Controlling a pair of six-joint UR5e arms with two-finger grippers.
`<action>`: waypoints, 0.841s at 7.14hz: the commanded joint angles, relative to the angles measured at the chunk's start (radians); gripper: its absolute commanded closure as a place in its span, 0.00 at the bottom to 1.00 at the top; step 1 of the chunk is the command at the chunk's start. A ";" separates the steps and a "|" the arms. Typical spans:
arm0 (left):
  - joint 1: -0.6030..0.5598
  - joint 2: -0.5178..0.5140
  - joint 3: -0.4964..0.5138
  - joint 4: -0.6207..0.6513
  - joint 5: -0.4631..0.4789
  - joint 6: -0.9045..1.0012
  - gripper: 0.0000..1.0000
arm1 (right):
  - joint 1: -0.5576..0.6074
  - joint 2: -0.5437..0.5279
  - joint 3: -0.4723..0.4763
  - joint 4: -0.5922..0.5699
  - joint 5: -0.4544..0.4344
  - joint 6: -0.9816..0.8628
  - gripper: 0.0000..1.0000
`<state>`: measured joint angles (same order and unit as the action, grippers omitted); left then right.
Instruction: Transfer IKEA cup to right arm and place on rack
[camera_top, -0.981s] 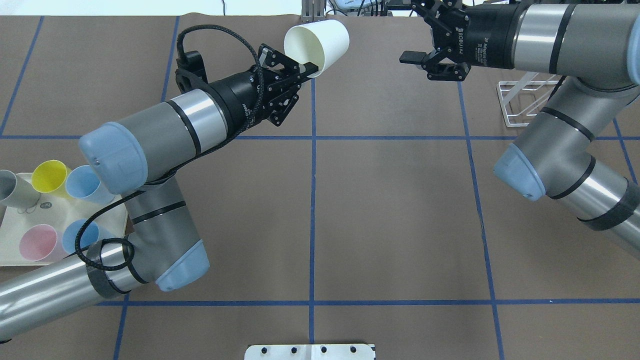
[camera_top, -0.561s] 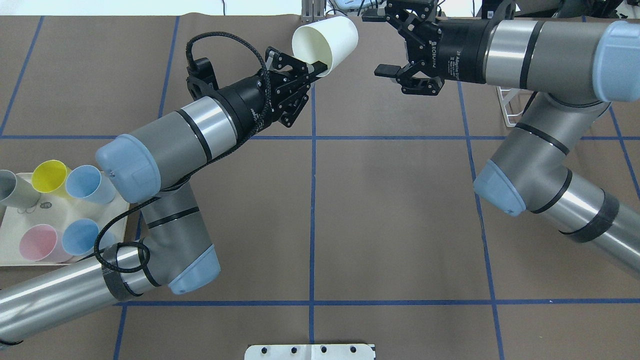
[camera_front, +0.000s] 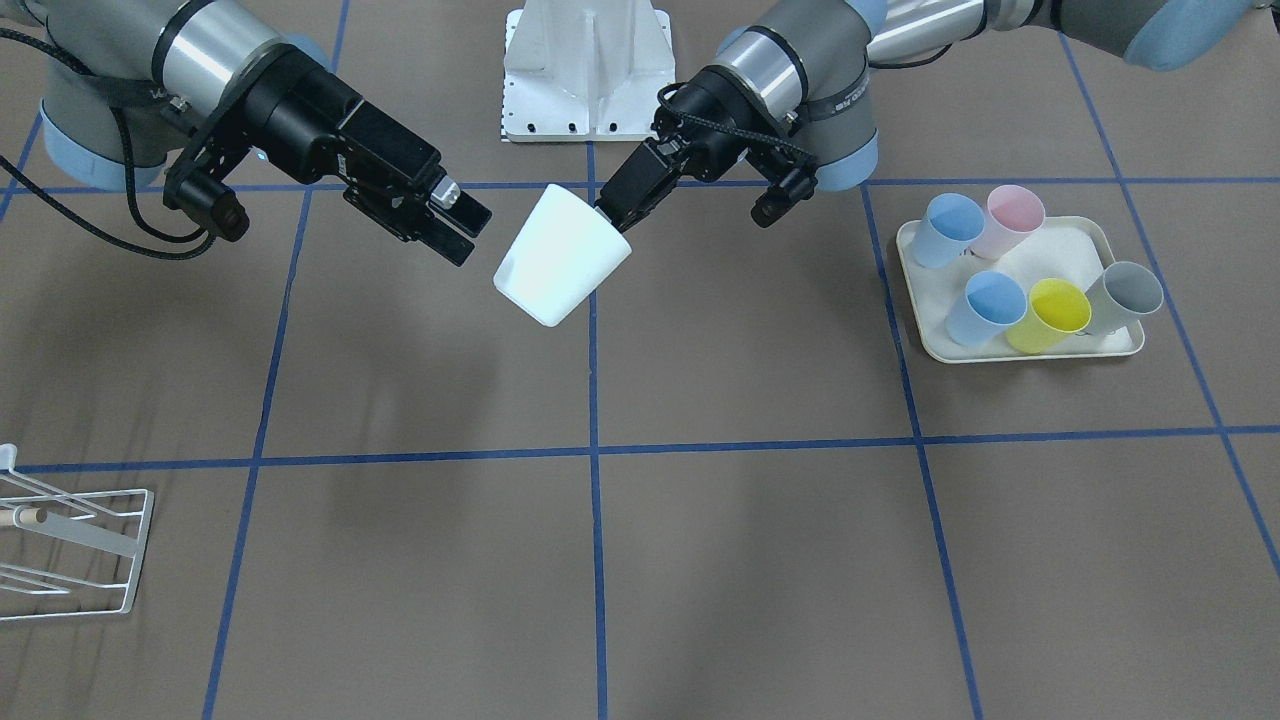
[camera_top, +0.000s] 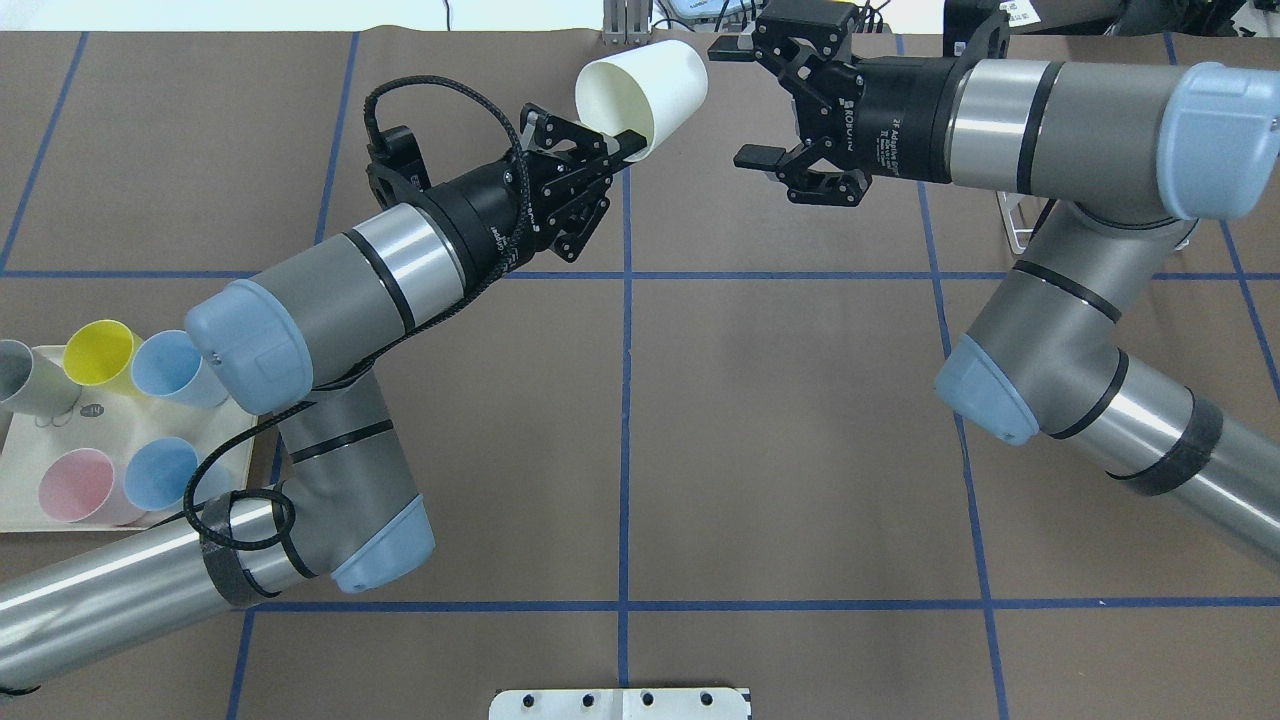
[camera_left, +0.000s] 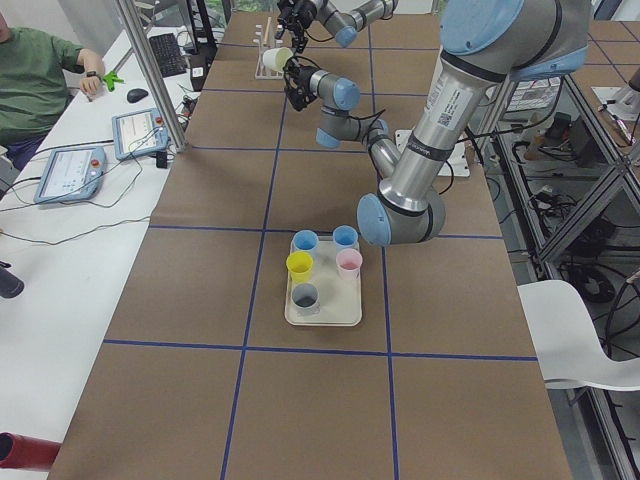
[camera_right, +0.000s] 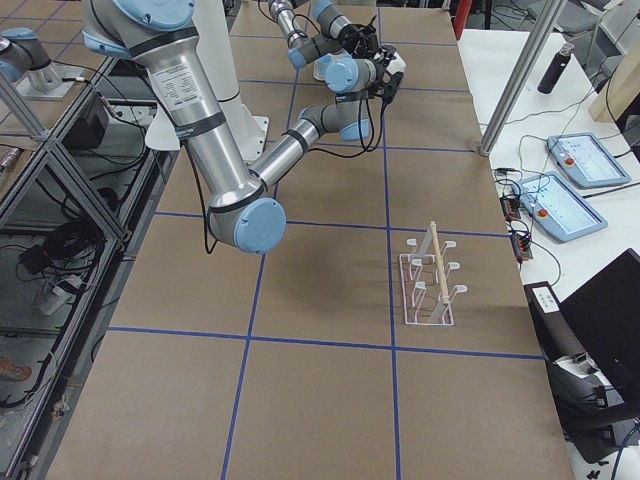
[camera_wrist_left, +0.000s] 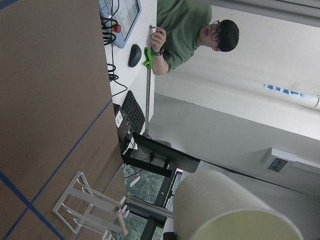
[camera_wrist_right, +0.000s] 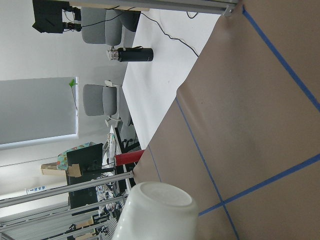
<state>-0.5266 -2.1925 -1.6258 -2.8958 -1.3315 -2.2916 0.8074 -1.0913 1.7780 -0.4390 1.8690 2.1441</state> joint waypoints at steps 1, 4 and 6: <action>0.002 -0.006 0.001 0.000 0.000 -0.002 1.00 | -0.002 0.001 -0.002 0.000 -0.001 0.002 0.00; 0.045 -0.021 0.000 0.001 0.002 0.000 1.00 | -0.004 0.001 -0.002 0.000 -0.001 0.002 0.00; 0.046 -0.056 -0.002 0.007 0.003 -0.002 1.00 | -0.008 0.001 -0.005 0.000 -0.001 0.002 0.00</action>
<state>-0.4824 -2.2305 -1.6274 -2.8930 -1.3290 -2.2929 0.8019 -1.0906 1.7748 -0.4388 1.8684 2.1460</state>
